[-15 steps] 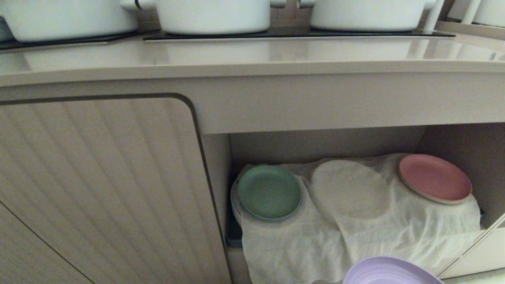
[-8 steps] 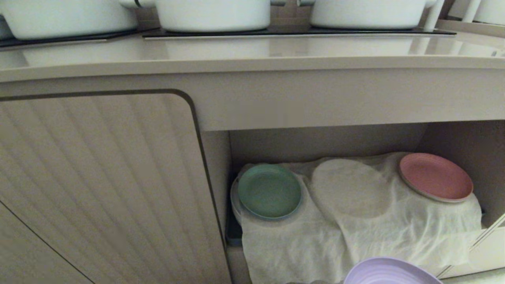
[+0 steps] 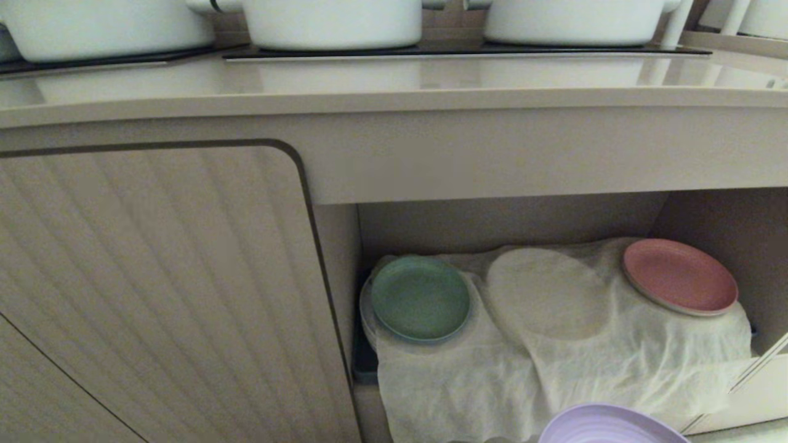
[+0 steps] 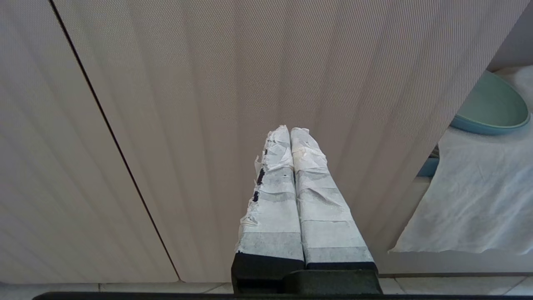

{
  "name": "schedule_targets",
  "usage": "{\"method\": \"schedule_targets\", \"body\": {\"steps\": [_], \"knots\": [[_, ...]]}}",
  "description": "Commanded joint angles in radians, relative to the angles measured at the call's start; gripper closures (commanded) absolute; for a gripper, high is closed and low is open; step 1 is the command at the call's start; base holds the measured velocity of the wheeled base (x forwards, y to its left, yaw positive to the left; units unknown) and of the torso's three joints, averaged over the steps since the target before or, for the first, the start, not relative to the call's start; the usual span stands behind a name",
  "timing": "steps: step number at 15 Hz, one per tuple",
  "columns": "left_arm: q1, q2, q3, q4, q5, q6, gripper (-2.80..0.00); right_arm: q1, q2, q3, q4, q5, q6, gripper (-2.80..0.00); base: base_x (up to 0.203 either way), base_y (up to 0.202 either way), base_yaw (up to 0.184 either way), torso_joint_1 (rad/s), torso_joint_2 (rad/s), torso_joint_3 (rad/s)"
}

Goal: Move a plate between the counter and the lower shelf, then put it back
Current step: Put the plate in the cupboard

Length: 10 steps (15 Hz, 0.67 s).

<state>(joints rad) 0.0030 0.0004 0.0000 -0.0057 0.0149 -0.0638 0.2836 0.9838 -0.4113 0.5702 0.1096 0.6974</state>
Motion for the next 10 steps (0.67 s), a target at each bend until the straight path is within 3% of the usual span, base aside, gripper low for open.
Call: {"method": "schedule_targets", "body": {"steps": [1,10], "knots": [[0.0,0.0,0.0,0.0,0.0,-0.001,0.0,0.0,-0.004,0.0,0.004,0.001,0.004,0.0,0.0,0.0,0.0,0.0,0.0,0.0],[0.0,0.0,0.0,0.0,0.0,-0.001,0.0,-0.008,0.104,-0.041,-0.01,-0.006,0.004,0.0,0.0,0.0,0.0,0.0,0.0,0.0]]}}
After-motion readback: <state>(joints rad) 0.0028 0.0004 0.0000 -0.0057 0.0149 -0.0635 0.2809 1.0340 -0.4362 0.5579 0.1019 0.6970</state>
